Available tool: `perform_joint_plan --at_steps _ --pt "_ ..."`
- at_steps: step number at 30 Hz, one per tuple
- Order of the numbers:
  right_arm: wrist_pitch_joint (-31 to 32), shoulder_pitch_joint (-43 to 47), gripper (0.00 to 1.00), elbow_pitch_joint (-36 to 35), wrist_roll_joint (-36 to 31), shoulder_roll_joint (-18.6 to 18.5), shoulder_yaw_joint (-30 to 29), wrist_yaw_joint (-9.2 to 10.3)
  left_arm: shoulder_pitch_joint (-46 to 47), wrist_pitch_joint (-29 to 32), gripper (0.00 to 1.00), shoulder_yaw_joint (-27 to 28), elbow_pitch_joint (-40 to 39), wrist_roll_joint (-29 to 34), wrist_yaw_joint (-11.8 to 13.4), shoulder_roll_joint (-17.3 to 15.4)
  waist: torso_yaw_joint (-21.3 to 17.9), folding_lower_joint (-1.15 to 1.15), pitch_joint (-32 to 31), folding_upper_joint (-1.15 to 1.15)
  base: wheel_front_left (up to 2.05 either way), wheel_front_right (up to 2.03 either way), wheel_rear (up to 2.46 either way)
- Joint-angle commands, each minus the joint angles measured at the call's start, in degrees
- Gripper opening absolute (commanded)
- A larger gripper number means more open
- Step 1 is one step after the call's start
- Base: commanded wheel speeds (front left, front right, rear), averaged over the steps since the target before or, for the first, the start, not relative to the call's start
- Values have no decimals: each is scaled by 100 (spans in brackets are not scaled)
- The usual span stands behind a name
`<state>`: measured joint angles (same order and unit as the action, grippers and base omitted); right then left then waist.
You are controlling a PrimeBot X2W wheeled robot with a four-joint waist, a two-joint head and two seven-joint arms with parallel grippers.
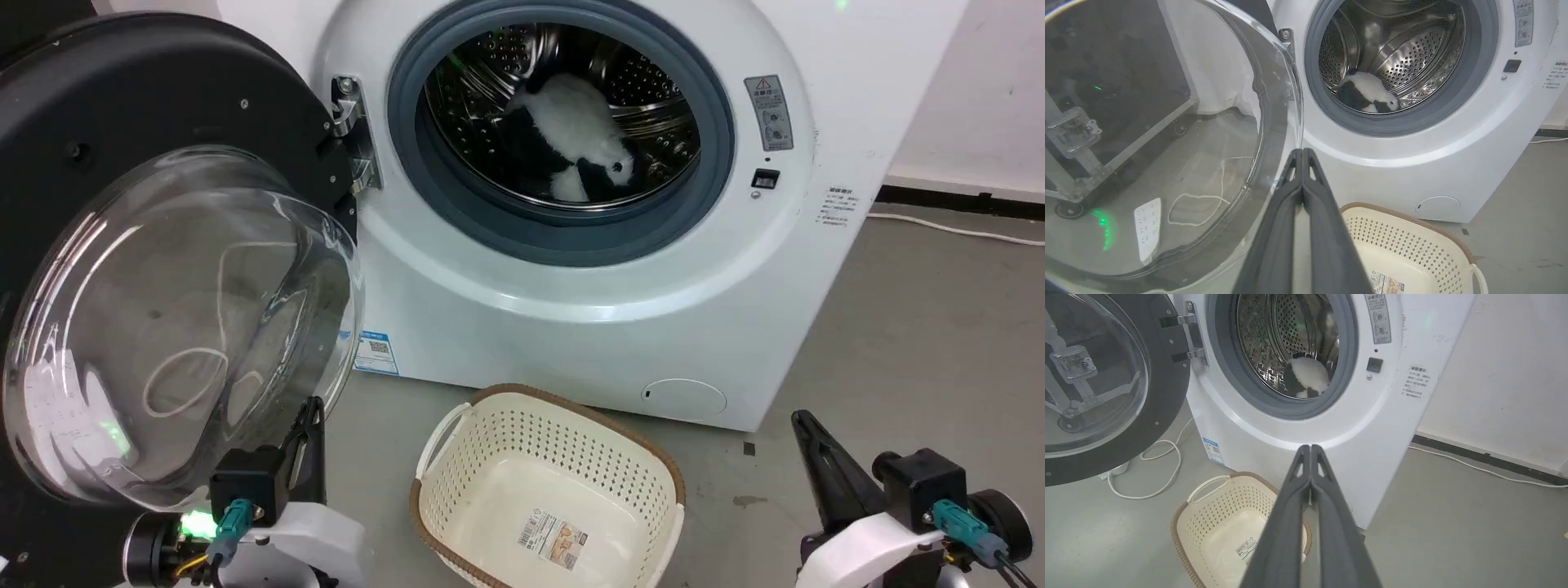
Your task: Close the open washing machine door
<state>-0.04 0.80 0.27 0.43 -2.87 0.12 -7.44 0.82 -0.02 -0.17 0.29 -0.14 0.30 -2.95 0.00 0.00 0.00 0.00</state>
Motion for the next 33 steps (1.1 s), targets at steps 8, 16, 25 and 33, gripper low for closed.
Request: perform_joint_plan --at_steps 8,16,25,33 --pt "4 -80 0 -27 -43 0 -12 -5 -82 2 0 17 -29 14 -30 7 0 0 0 0 0 0 0" --pt "4 -80 0 -27 -43 0 -12 -5 -82 2 0 17 -29 14 -30 7 0 0 0 0 0 0 0" --pt "4 -80 0 -27 -43 0 -12 -5 -82 2 0 17 -29 14 -30 7 0 0 0 0 0 0 0" --pt "4 -80 0 -27 -43 0 -12 -5 -82 2 0 17 -29 14 -30 7 0 0 0 0 0 0 0"
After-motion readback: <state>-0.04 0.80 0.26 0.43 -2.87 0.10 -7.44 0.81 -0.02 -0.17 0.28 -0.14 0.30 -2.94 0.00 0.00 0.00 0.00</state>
